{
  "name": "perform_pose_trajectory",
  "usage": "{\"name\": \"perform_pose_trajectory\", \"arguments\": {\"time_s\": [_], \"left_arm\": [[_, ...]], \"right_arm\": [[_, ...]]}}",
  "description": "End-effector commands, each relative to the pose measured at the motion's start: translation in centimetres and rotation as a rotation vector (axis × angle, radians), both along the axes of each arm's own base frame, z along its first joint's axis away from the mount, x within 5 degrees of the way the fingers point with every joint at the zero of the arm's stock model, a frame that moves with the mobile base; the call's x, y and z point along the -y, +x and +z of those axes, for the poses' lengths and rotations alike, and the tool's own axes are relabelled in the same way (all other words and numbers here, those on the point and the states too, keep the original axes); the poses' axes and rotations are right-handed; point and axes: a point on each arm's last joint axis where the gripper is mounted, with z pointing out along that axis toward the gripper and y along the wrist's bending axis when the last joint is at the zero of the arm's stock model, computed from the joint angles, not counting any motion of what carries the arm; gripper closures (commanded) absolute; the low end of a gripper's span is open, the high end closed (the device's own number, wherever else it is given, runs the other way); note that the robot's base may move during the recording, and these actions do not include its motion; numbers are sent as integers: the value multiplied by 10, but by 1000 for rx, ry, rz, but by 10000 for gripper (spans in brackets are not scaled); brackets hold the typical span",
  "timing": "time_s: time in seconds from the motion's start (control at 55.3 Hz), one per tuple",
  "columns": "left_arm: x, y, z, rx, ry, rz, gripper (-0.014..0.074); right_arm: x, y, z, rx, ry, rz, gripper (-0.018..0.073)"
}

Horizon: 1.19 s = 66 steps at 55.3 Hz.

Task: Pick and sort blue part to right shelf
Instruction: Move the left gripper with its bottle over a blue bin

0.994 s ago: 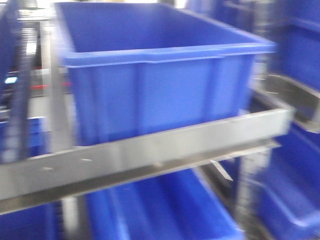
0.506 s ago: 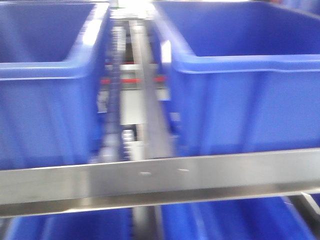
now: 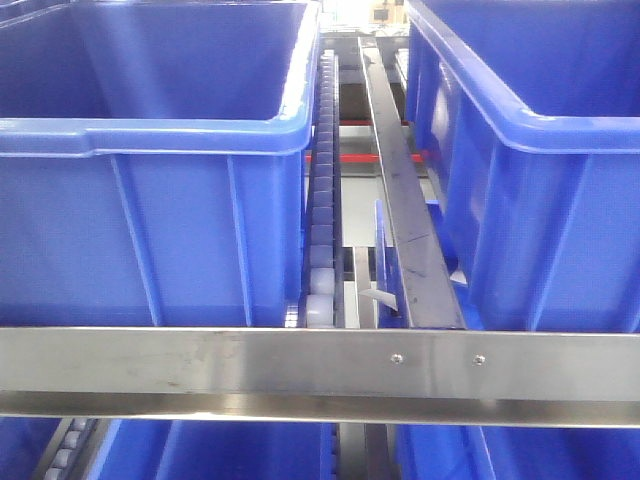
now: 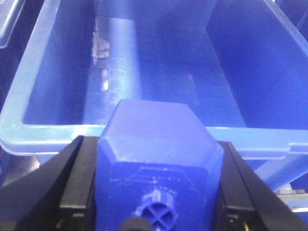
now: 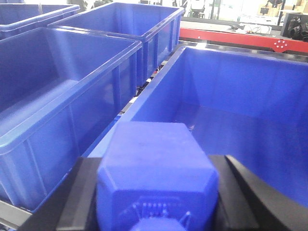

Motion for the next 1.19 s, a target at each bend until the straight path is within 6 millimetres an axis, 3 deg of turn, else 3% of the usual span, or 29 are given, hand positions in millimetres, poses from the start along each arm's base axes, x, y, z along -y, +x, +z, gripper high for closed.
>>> {"name": "perform_pose_trajectory", "arguments": {"time_s": [0.0,0.904,1.012,1.175], "left_arm": [[0,3,17,104,-39,12,387],[0,3,19,116,-41,15,387],[0,3,32,160,-33,12,387],[2,10,73,225,81,-27,387]], "right_arm": [[0,-2,19,121,21,12,334],[0,-2,19,121,21,12,334],[0,-2,19,121,21,12,334],[0,-2,19,121,21,12,334]]}}
